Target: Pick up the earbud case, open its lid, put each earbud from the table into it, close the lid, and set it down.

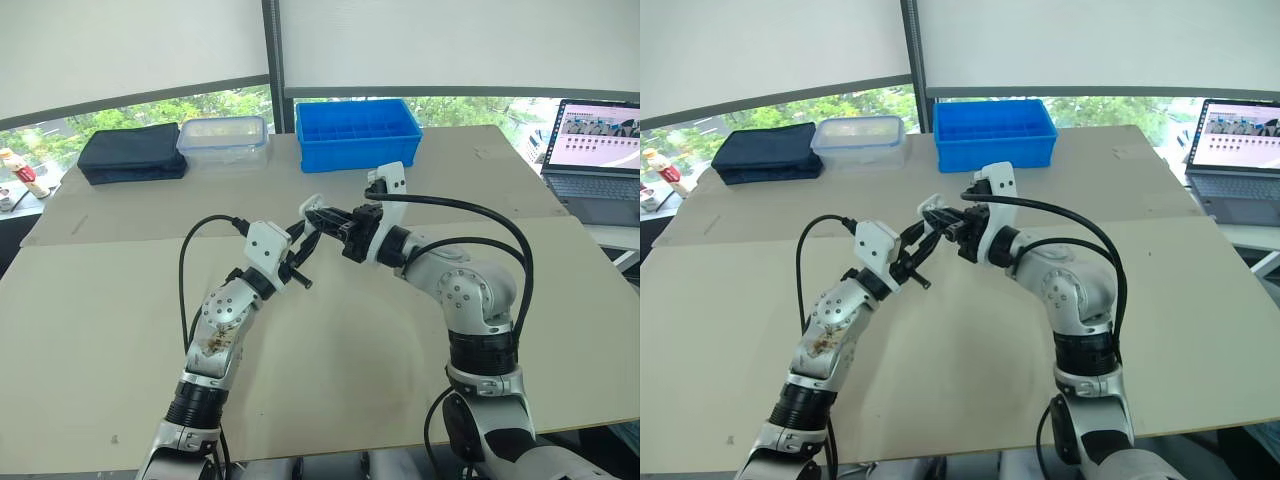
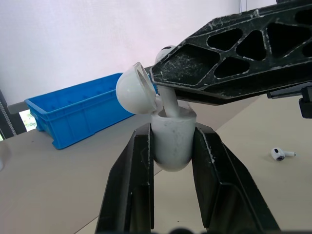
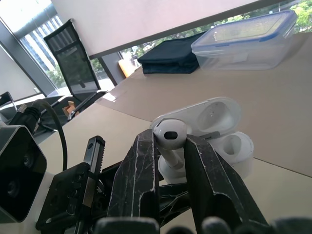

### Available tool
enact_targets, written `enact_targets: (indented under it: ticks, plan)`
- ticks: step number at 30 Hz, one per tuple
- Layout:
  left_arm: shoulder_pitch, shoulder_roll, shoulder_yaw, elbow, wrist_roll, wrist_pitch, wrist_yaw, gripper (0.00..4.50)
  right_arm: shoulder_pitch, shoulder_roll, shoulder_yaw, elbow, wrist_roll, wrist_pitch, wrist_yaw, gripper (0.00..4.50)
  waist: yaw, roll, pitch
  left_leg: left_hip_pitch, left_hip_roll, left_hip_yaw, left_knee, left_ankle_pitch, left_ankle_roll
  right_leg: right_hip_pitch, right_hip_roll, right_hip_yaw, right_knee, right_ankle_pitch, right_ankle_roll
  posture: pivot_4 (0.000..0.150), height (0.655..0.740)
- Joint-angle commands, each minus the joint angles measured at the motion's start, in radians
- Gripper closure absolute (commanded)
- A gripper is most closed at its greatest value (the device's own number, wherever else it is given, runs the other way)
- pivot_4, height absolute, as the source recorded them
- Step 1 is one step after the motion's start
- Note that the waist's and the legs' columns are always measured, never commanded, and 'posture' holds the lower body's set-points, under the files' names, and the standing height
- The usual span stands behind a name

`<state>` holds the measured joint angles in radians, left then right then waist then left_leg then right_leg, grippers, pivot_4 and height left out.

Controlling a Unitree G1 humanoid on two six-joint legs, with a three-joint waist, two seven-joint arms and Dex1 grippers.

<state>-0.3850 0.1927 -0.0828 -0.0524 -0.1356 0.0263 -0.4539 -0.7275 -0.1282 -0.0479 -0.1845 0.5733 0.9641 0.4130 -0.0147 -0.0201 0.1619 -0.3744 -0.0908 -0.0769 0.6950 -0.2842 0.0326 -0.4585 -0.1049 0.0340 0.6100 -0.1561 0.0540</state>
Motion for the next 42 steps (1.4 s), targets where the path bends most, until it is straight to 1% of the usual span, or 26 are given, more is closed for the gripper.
enact_targets:
  ticks: [1, 9, 11, 13, 22, 26, 29, 32, 34, 36, 37, 39, 42]
  plan:
    - [-0.008, 0.005, 0.001, -0.04, 0.004, -0.022, 0.001, 3.91, -0.01, 0.001, 0.005, -0.024, 0.018, -0.014, 0.003, 4.11, 0.0, 0.0, 0.0, 0.0, 0.0, 0.0, 0.0, 0.0, 0.0, 0.0, 0.0, 0.0, 0.0, 0.0, 0.0, 0.15, 0.74]
    - [-0.01, 0.005, -0.006, -0.049, 0.004, -0.022, -0.001, 3.91, -0.018, 0.015, -0.008, -0.003, 0.018, -0.018, -0.017, 4.11, 0.0, 0.0, 0.0, 0.0, 0.0, 0.0, 0.0, 0.0, 0.0, 0.0, 0.0, 0.0, 0.0, 0.0, 0.0, 0.15, 0.74]
    - [-0.011, 0.005, -0.007, -0.05, 0.004, -0.021, -0.003, 3.91, -0.016, 0.016, -0.01, -0.004, 0.018, -0.017, -0.021, 3.07, 0.0, 0.0, 0.0, 0.0, 0.0, 0.0, 0.0, 0.0, 0.0, 0.0, 0.0, 0.0, 0.0, 0.0, 0.0, 0.15, 0.74]
    - [-0.013, 0.005, -0.006, -0.049, 0.004, -0.019, -0.005, 3.91, -0.015, 0.017, -0.013, -0.005, 0.02, -0.016, -0.023, 2.46, 0.0, 0.0, 0.0, 0.0, 0.0, 0.0, 0.0, 0.0, 0.0, 0.0, 0.0, 0.0, 0.0, 0.0, 0.0, 0.15, 0.74]
    - [-0.018, 0.002, -0.003, -0.044, -0.004, -0.012, -0.014, 3.91, -0.017, 0.02, -0.032, -0.005, 0.024, -0.028, -0.037, 2.46, 0.0, 0.0, 0.0, 0.0, 0.0, 0.0, 0.0, 0.0, 0.0, 0.0, 0.0, 0.0, 0.0, 0.0, 0.0, 0.15, 0.74]
    - [0.002, 0.001, 0.013, -0.042, -0.023, 0.004, -0.014, 3.91, -0.061, 0.017, -0.144, 0.006, 0.107, -0.036, -0.037, 2.46, 0.002, 0.0, 0.0, 0.0, 0.0, 0.0, 0.0, 0.0, 0.0, 0.0, 0.0, 0.0, 0.0, 0.0, 0.0, 0.15, 0.74]
    - [0.025, 0.021, 0.026, -0.043, -0.028, 0.005, -0.017, 3.91, -0.081, -0.073, -0.164, 0.014, 0.109, -0.032, 0.007, 2.46, 0.001, 0.0, 0.0, 0.0, 0.0, 0.0, 0.0, -0.001, 0.001, 0.0, 0.0, 0.0, -0.001, 0.0, 0.0, 0.15, 0.74]
    - [0.052, 0.041, 0.034, -0.05, -0.03, 0.003, -0.021, 3.91, -0.08, -0.215, -0.137, 0.044, 0.064, -0.038, 0.078, 2.46, 0.001, 0.0, 0.0, 0.0, 0.0, 0.0, -0.001, -0.001, 0.001, 0.0, 0.0, 0.0, -0.001, 0.0, 0.0, 0.15, 0.74]
    - [0.066, 0.051, 0.038, -0.061, -0.035, 0.006, -0.022, 3.91, -0.046, -0.341, -0.063, 0.078, -0.021, -0.119, 0.18, 2.46, 0.003, 0.0, 0.0, 0.0, 0.0, 0.0, -0.001, -0.001, 0.003, 0.0, 0.0, 0.0, -0.001, 0.0, 0.0, 0.15, 0.74]
    - [0.075, 0.058, 0.04, -0.067, -0.035, 0.008, -0.022, 3.91, -0.016, -0.426, -0.003, 0.125, -0.095, -0.198, 0.243, 2.46, 0.003, 0.0, 0.0, 0.0, 0.0, 0.0, 0.0, -0.003, 0.005, 0.001, 0.0, -0.001, -0.002, 0.0, 0.0, 0.15, 0.74]
    - [0.079, 0.062, 0.041, -0.069, -0.034, 0.008, -0.022, 3.91, 0.008, -0.473, 0.028, 0.176, -0.148, -0.268, 0.282, 2.46, 0.003, 0.0, 0.0, 0.0, 0.0, 0.001, 0.0, -0.003, 0.005, 0.001, 0.0, 0.0, -0.003, 0.0, 0.0, 0.15, 0.74]
    - [0.084, 0.069, 0.043, -0.072, -0.031, 0.009, -0.023, 3.91, 0.047, -0.536, 0.072, 0.284, -0.243, -0.409, 0.334, 2.46, 0.003, 0.0, 0.0, 0.001, 0.0, 0.001, 0.0, -0.003, 0.005, 0.002, 0.0, 0.0, -0.007, 0.0, 0.0, 0.15, 0.74]
    - [0.084, 0.07, 0.042, -0.073, -0.029, 0.01, -0.021, 3.91, 0.081, -0.568, 0.107, 0.4, -0.313, -0.565, 0.407, 2.46, 0.003, 0.0, 0.0, 0.001, 0.0, 0.002, 0.0, -0.003, 0.005, 0.002, 0.0, 0.0, -0.008, 0.0, 0.0, 0.15, 0.74]
